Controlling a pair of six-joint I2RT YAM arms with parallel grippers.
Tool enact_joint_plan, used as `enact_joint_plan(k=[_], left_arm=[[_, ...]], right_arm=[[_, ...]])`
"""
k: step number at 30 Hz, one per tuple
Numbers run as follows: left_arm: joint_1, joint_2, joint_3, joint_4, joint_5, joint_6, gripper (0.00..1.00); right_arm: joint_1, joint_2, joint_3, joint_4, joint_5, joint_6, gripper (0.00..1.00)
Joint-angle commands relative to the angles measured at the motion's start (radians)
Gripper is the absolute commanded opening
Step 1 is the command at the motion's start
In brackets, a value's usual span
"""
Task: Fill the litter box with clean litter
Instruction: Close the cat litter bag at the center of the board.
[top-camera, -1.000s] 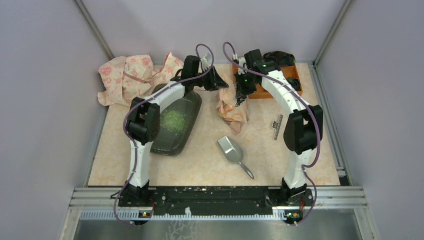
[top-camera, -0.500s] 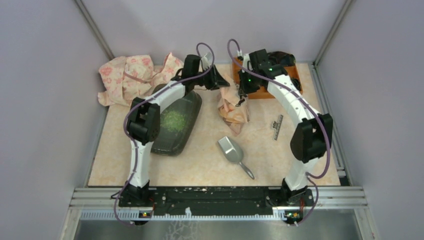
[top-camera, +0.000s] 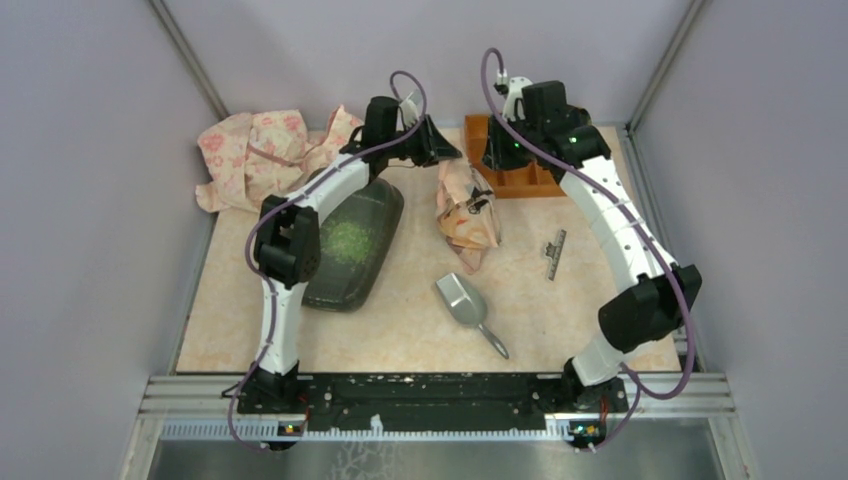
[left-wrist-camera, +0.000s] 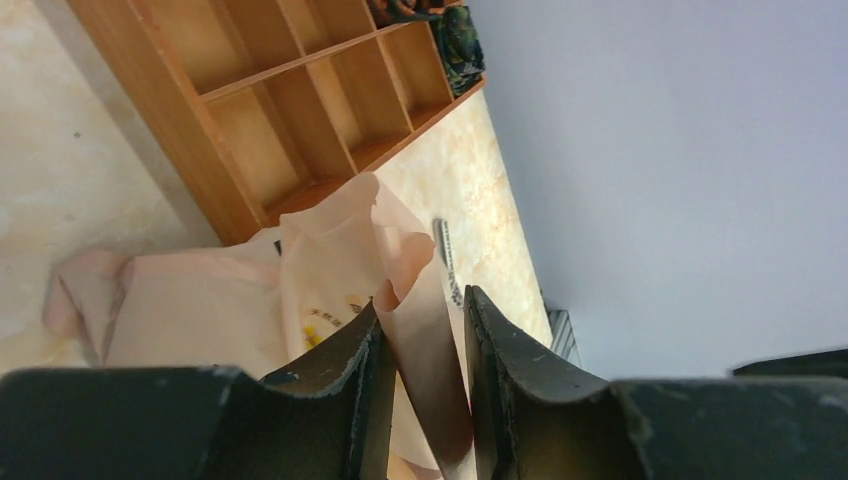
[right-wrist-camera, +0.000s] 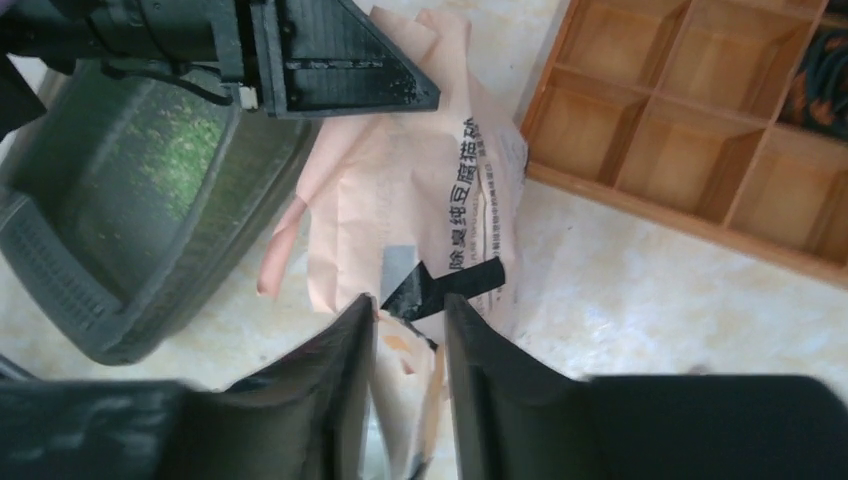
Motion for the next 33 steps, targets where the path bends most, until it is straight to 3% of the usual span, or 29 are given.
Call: enact_joint_plan(k=[1, 6, 18, 23, 26, 30, 33], left_arm=[[0.014, 0.024, 0.074, 0.001, 0.031, -0.020, 0.36], [0.029, 0.047, 0.148, -0.029, 0.057, -0.031, 0.36], [0.028, 0.049, 0.149, -0.028, 0.059, -0.038, 0.36], [0.026, 0.054, 0.154, -0.028, 0.058, -0.044, 0.37], [0.026, 0.053, 0.158, -0.038, 0.054, -0.038, 0.37], [0.025, 0.050, 0.158, -0.045, 0.052, -0.035, 0.37], [0.025, 0.046, 0.157, -0.046, 0.054, -0.036, 0.37]], right_arm=[[-0.002, -0.014, -0.073, -0.038, -0.016, 0.024, 0.42], [-0.002, -0.088, -0.238, 0.062, -0.092, 0.054, 0.68], [0.047, -0.148, -0.425, 0.204, 0.056, 0.035, 0.68], [0.127, -0.093, -0.488, 0.303, 0.215, 0.013, 0.63], [0.137, -0.082, -0.515, 0.350, 0.264, 0.014, 0.58], [0.137, -0.083, -0.494, 0.378, 0.372, -0.001, 0.00], [0.137, -0.104, -0.441, 0.382, 0.394, -0.035, 0.00]])
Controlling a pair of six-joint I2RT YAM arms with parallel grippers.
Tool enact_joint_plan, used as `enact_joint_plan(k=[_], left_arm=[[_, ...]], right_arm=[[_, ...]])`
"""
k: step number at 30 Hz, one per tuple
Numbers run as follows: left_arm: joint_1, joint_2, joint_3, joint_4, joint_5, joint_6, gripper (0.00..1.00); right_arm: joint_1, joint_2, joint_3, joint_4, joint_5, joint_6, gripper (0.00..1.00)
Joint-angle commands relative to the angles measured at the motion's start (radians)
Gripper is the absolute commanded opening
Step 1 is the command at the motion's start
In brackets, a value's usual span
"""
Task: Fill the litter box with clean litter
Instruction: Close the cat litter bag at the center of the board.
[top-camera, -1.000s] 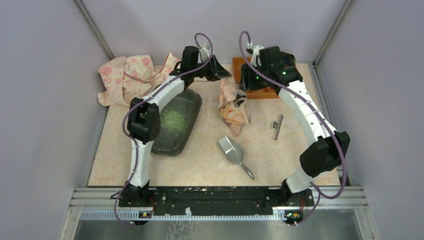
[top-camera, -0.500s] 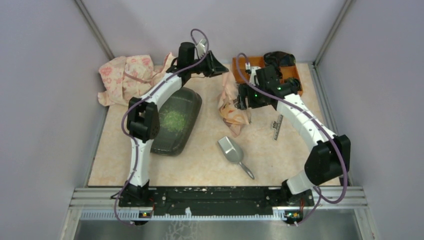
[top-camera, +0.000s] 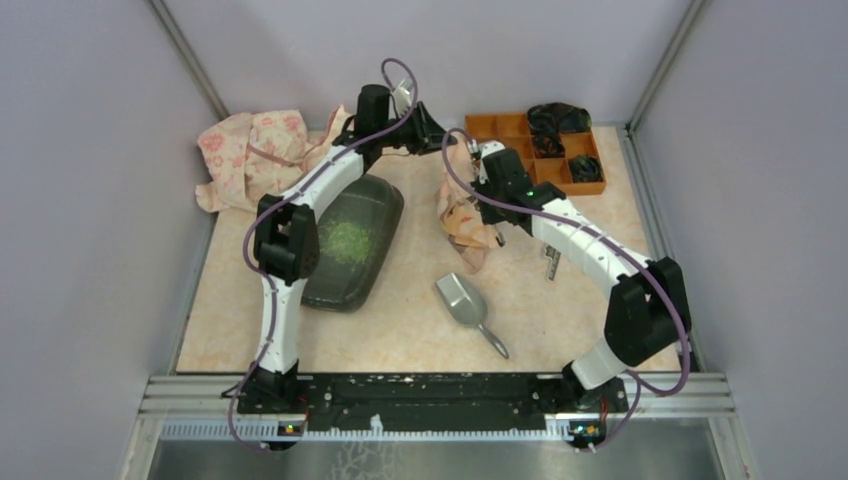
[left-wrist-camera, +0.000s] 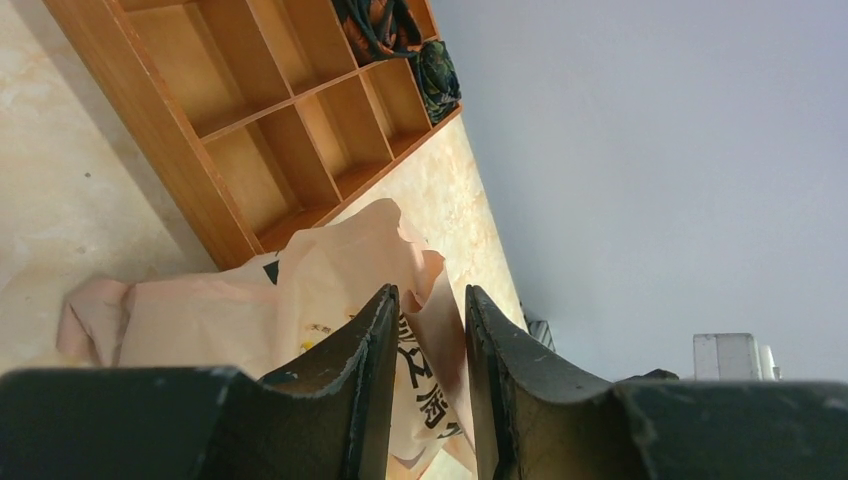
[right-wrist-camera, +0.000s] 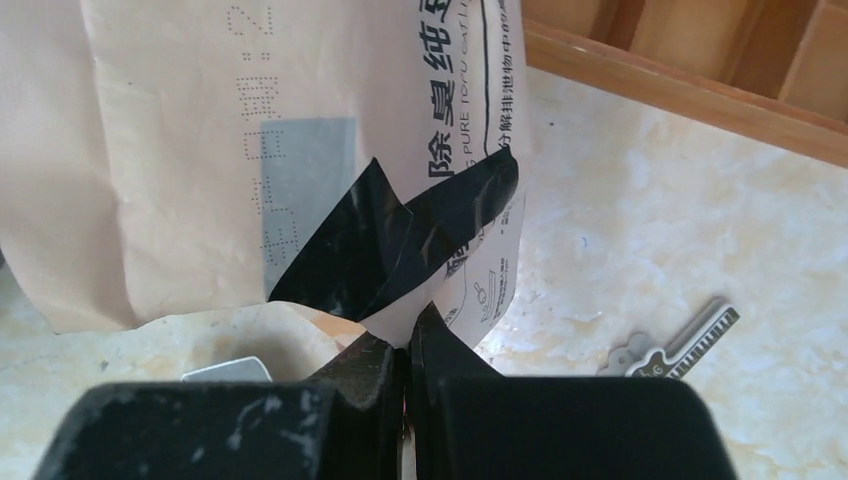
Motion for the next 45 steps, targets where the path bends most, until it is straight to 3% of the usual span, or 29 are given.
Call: enact_joint_plan(k=[1, 11, 14, 17, 22, 24, 25, 27, 28, 29, 31, 32, 33, 35, 40, 45], left_arm=[[-0.003, 0.014, 0.034, -0.018, 0.012, 0.005, 0.37], [-0.024, -0.016, 0.009, -0.031, -0.003, 0.022, 0.37], [-0.030, -0.029, -0.016, -0.028, -0.019, 0.027, 0.37], [-0.025, -0.062, -0.055, 0.007, -0.042, 0.028, 0.36], [0.059, -0.149, -0.054, -0.044, -0.045, 0.045, 0.49], [0.078, -0.211, -0.055, -0.106, -0.069, 0.090, 0.50], [0.080, -0.241, -0.061, -0.139, -0.094, 0.119, 0.50], [0.084, -0.300, -0.079, -0.233, -0.175, 0.170, 0.48], [0.085, -0.332, -0.097, -0.275, -0.217, 0.190, 0.45], [0.085, -0.366, -0.128, -0.305, -0.255, 0.201, 0.38], [0.081, -0.417, -0.202, -0.358, -0.282, 0.208, 0.06], [0.070, -0.435, -0.242, -0.369, -0.286, 0.208, 0.00], [0.048, -0.445, -0.277, -0.384, -0.298, 0.214, 0.00], [-0.019, -0.456, -0.341, -0.405, -0.359, 0.220, 0.00], [-0.196, -0.384, -0.379, -0.426, -0.483, 0.185, 0.00], [-0.225, -0.302, -0.430, -0.429, -0.522, 0.089, 0.00]], right_arm=[[-0.004, -0.040, 0.108, 0.081, 0.101, -0.051, 0.00], [-0.004, -0.088, 0.302, -0.021, -0.104, 0.006, 0.00], [-0.004, -0.141, 0.269, 0.041, -0.090, 0.032, 0.00], [-0.004, -0.111, 0.347, -0.046, -0.087, 0.034, 0.00], [-0.028, -0.154, 0.360, -0.128, -0.079, 0.090, 0.42], [-0.068, -0.195, 0.345, -0.119, -0.096, 0.136, 0.73], [-0.089, -0.203, 0.350, -0.130, -0.094, 0.154, 0.76], [-0.125, -0.189, 0.378, -0.180, -0.046, 0.177, 0.71], [-0.141, -0.171, 0.389, -0.212, -0.012, 0.184, 0.63], [-0.155, -0.143, 0.400, -0.247, 0.021, 0.189, 0.52], [-0.193, -0.075, 0.411, -0.319, 0.063, 0.192, 0.20], [-0.212, -0.043, 0.399, -0.336, 0.070, 0.191, 0.06], [-0.235, -0.017, 0.372, -0.333, 0.054, 0.193, 0.00], [-0.283, 0.018, 0.295, -0.281, -0.023, 0.193, 0.00], [-0.302, 0.091, 0.198, -0.223, -0.008, 0.186, 0.00], [-0.304, 0.153, 0.196, -0.200, -0.009, 0.196, 0.00]])
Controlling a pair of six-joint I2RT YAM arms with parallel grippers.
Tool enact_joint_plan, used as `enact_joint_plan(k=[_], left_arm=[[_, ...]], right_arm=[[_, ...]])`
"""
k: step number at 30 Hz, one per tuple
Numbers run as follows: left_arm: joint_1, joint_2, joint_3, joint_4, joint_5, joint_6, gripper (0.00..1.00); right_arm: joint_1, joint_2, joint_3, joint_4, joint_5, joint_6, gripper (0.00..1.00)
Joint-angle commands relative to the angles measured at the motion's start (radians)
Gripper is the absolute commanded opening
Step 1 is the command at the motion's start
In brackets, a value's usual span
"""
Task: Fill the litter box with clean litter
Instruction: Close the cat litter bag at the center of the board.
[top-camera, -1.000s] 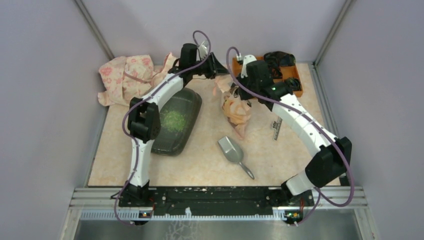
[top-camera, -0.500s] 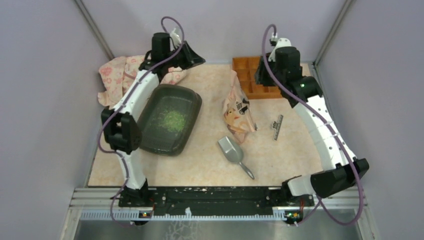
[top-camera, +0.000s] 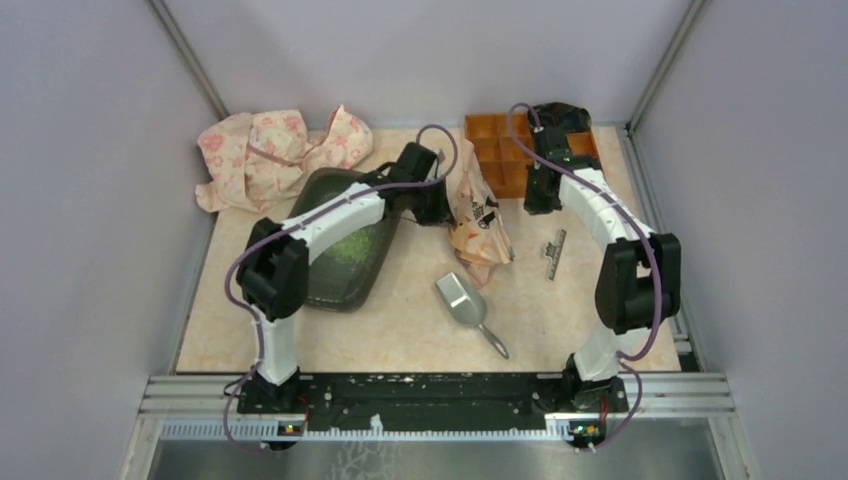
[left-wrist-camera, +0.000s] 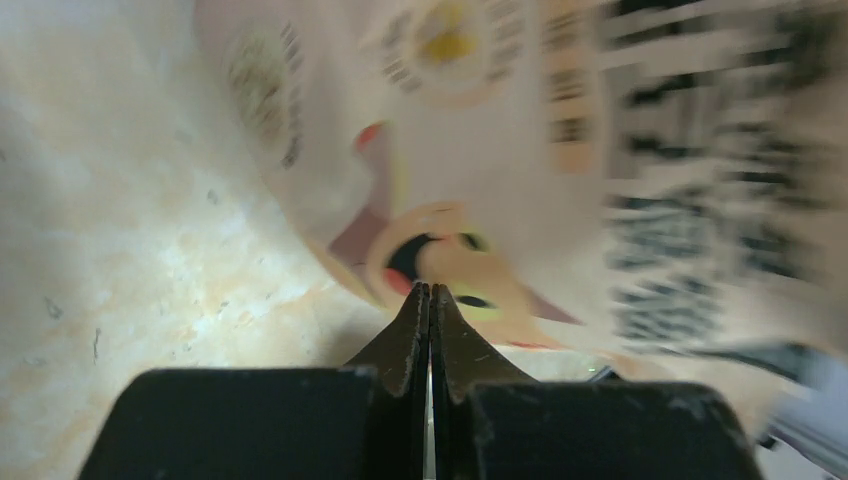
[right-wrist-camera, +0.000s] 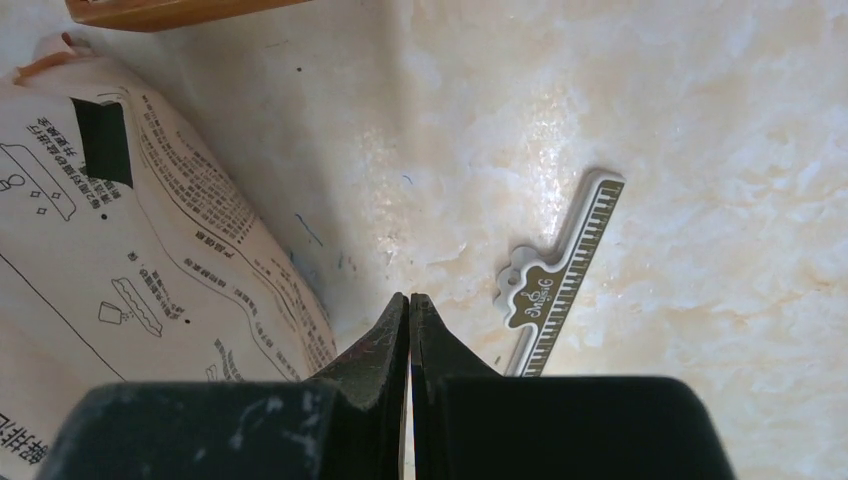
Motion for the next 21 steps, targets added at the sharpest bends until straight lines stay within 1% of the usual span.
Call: enact_joint_plan(k=[1, 3, 5, 7, 9, 11, 13, 16, 19, 21], left_arm=[[0.011, 0.030, -0.064, -0.019, -0.074, -0.090, 0.00], [0.002, 0.037, -0.089, 0.047, -0.046, -0.124, 0.00], [-0.015, 0.087, -0.059, 0.071, -0.038, -0.144, 0.00], [-0.024, 0.161, 0.012, 0.060, -0.044, -0.151, 0.00], [-0.025, 0.230, 0.093, 0.071, -0.002, -0.163, 0.00], [-0.037, 0.277, 0.196, 0.080, 0.035, -0.170, 0.00], [-0.055, 0.305, 0.275, 0.077, 0.057, -0.177, 0.00], [-0.085, 0.317, 0.312, 0.111, 0.079, -0.198, 0.00], [-0.091, 0.315, 0.292, 0.134, 0.096, -0.207, 0.00], [-0.084, 0.292, 0.259, 0.140, 0.102, -0.204, 0.00]], right_arm=[[0.001, 0.015, 0.031, 0.061, -0.022, 0.010, 0.00], [0.006, 0.042, 0.026, 0.065, -0.090, 0.000, 0.00], [0.035, 0.054, 0.021, 0.086, -0.151, -0.002, 0.00], [0.081, 0.070, 0.037, 0.109, -0.231, -0.004, 0.00], [0.127, 0.100, 0.080, 0.100, -0.315, -0.015, 0.00], [0.170, 0.125, 0.129, 0.080, -0.337, -0.029, 0.00], [0.190, 0.113, 0.140, 0.101, -0.382, -0.010, 0.00], [0.203, 0.097, 0.145, 0.145, -0.489, 0.037, 0.00], [0.225, 0.091, 0.173, 0.116, -0.468, 0.028, 0.00], [0.213, 0.068, 0.161, 0.098, -0.409, 0.029, 0.00]])
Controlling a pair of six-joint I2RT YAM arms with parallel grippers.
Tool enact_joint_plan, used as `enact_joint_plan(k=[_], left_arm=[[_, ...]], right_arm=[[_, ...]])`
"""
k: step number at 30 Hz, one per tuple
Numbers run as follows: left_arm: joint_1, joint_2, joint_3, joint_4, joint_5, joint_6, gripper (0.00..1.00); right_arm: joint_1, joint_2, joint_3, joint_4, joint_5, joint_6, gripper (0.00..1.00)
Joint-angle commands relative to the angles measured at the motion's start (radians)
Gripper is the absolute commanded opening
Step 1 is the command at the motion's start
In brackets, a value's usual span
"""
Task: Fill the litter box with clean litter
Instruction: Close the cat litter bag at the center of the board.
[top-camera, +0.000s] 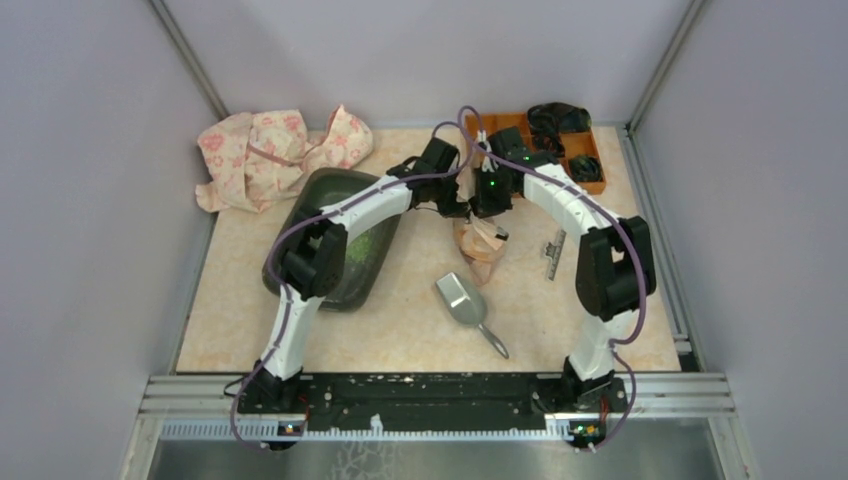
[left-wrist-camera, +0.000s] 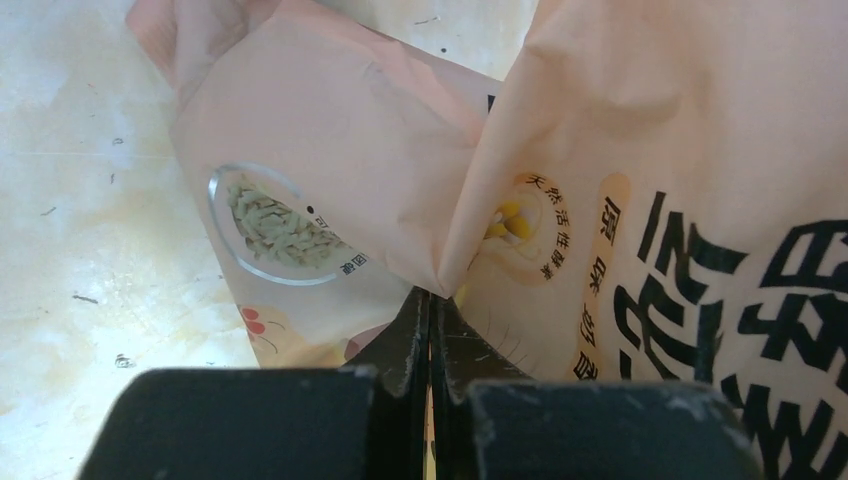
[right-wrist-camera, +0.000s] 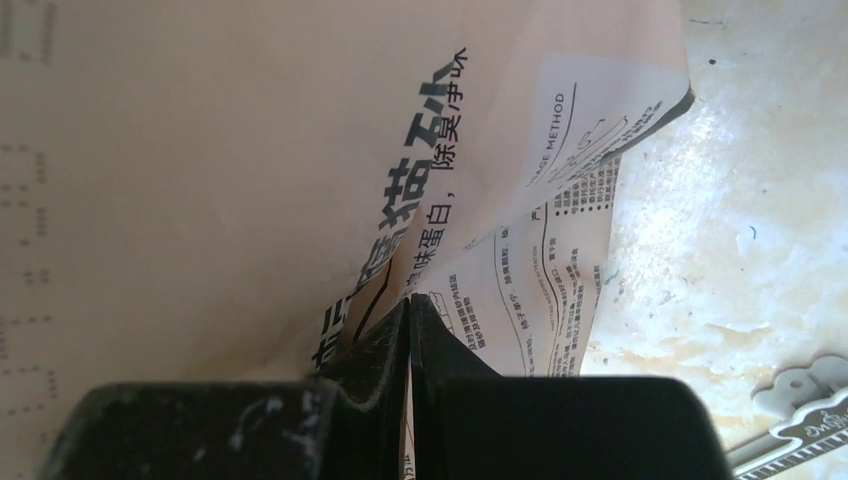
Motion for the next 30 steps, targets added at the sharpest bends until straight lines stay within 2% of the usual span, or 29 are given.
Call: enact_joint_plan(k=[1, 6, 10, 17, 21, 25, 30], left_arm=[[-0.037, -0.070, -0.029, 0.123, 0.091, -0.037, 0.00], [0.022, -0.269, -0.233, 0.125, 0.057, -0.007, 0.00], [0.041, -0.358, -0.259, 0.056, 0.002, 0.040, 0.00], [0.006, -0.408, -0.352, 0.062, 0.027, 0.025, 0.00], [-0.040, -0.394, -0.428, 0.125, 0.029, -0.001, 0.00], [-0.085, -0.287, -0.368, 0.164, 0.028, -0.023, 0.00], [-0.091, -0.113, -0.092, 0.124, 0.024, -0.012, 0.00]], right_arm=[[0.014, -0.083, 0.048, 0.038, -0.021, 0.029, 0.00], [-0.086, -0.222, -0.027, -0.022, 0.161, 0.017, 0.00], [-0.158, -0.288, -0.114, -0.006, 0.195, 0.013, 0.00], [-0.176, -0.301, -0.261, 0.046, 0.133, 0.039, 0.00], [-0.173, -0.306, -0.321, 0.093, 0.009, 0.051, 0.00], [-0.142, -0.314, -0.320, 0.155, -0.123, 0.067, 0.00], [-0.084, -0.318, -0.291, 0.221, -0.261, 0.104, 0.00]])
